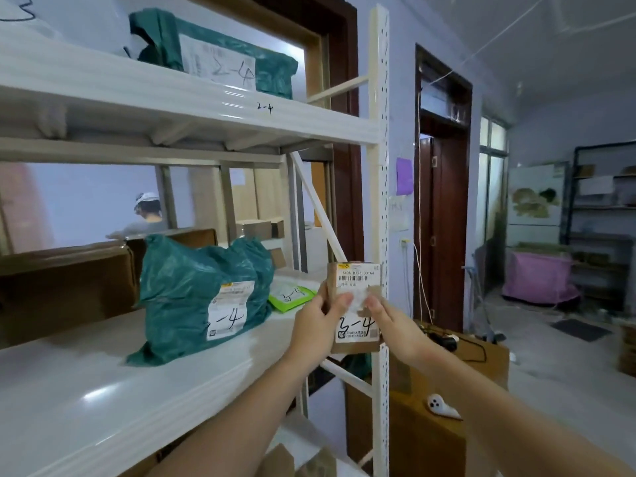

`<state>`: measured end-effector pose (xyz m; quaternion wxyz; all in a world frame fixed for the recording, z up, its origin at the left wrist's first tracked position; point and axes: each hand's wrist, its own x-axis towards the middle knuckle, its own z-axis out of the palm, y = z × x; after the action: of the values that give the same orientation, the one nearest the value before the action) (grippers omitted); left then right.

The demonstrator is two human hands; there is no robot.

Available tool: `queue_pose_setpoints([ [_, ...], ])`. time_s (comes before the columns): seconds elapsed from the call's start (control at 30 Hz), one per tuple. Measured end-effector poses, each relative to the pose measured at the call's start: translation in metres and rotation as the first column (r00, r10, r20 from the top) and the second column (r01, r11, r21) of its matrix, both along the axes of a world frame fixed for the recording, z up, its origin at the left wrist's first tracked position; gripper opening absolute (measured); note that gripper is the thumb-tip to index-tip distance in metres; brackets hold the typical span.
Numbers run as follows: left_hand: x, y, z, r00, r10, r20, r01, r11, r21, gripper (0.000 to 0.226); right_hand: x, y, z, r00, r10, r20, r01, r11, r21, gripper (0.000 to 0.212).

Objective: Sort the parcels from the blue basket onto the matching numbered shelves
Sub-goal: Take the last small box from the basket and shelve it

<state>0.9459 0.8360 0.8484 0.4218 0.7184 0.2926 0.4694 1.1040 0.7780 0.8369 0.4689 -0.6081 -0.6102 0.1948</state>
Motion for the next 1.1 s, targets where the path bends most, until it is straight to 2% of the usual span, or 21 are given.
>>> queue_pose_setpoints([
  [0.13, 0.027, 0.042, 0.019, 0.998, 0.054, -0.034, -0.052, 0.997, 0.053, 0.024, 0.031, 0.047, 0.019, 1.0, 0.019, -0.024, -0.017, 0.999, 0.049, 0.044],
  [0.23, 0.043, 0.075, 0.023, 0.981, 0.161, -0.112, -0.151, 0.984, 0.093, 0.036, 0.049, 0.076, 0.024, 0.998, 0.058, -0.024, -0.057, 0.998, 0.034, 0.032],
  [0.43, 0.067, 0.12, 0.018, 0.916, 0.311, -0.252, -0.293, 0.95, 0.106, 0.032, 0.086, 0.136, 0.015, 0.986, 0.164, 0.034, -0.164, 0.986, -0.011, 0.042],
  [0.67, 0.09, 0.136, 0.016, 0.867, 0.431, -0.248, -0.418, 0.902, 0.105, 0.027, 0.114, 0.188, 0.008, 0.961, 0.274, 0.046, -0.271, 0.961, -0.052, 0.05],
  [0.83, 0.101, 0.143, 0.02, 0.843, 0.476, -0.25, -0.477, 0.877, 0.062, 0.034, 0.119, 0.21, 0.008, 0.955, 0.291, 0.057, -0.289, 0.957, -0.032, 0.044],
  [0.97, 0.1, 0.155, 0.031, 0.813, 0.472, -0.341, -0.497, 0.868, 0.018, 0.033, 0.12, 0.22, 0.01, 0.958, 0.282, 0.048, -0.281, 0.959, -0.029, 0.04],
  [1.1, 0.099, 0.163, 0.034, 0.812, 0.457, -0.364, -0.494, 0.87, -0.01, 0.036, 0.115, 0.226, 0.009, 0.969, 0.249, -0.007, -0.249, 0.968, -0.028, 0.038],
])
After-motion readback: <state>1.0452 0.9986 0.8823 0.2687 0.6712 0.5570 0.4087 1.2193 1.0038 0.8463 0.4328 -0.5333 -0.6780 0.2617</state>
